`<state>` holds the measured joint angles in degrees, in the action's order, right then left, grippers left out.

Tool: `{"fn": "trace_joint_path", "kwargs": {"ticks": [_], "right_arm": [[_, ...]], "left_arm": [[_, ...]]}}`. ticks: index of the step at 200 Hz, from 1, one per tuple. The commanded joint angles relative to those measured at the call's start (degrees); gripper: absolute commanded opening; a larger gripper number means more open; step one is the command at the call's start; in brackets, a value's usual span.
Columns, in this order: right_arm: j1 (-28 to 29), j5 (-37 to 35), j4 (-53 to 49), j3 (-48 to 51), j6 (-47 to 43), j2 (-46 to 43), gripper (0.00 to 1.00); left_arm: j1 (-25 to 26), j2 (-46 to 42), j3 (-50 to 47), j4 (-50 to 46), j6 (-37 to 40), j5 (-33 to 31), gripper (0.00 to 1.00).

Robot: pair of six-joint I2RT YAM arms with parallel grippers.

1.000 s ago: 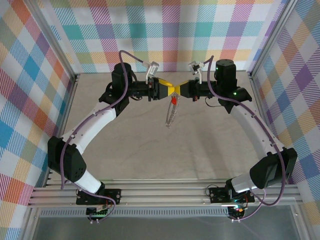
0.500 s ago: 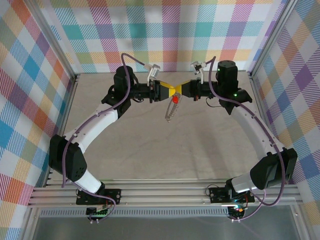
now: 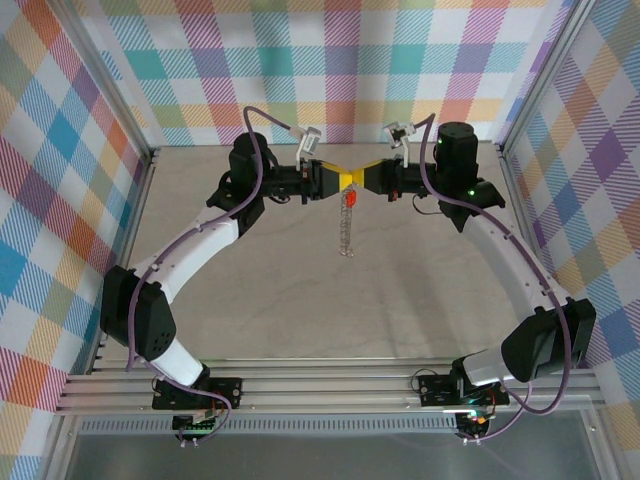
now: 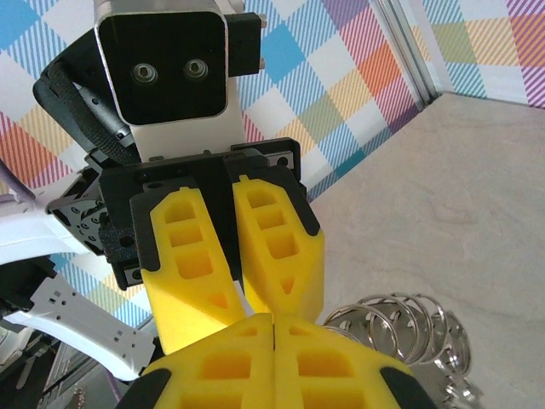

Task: Put the keys on the keyring

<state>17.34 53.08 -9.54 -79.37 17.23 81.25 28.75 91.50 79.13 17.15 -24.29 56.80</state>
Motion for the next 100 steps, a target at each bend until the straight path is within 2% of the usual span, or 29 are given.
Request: {"fn": "trace_joint_path", "kwargs": {"ticks": [1, 85, 100], "right_arm": [[-0.32, 0.43, 2.79, 0.27, 0.43, -1.01, 0.00], [-0.36, 0.47, 3.55, 0.70, 0.96, -1.01, 0.00], [-0.29, 0.45, 3.45, 0.80, 1.05, -1.11, 0.00]], "left_arm": [[1.66, -0.01, -0.30, 4.03, -0.64, 1.63, 0.19], [3.23, 0.95, 0.27, 5.00, -1.12, 2.10, 0.19], [3.54, 0.97, 0.15, 5.09, -1.09, 2.35, 0.15]]}}
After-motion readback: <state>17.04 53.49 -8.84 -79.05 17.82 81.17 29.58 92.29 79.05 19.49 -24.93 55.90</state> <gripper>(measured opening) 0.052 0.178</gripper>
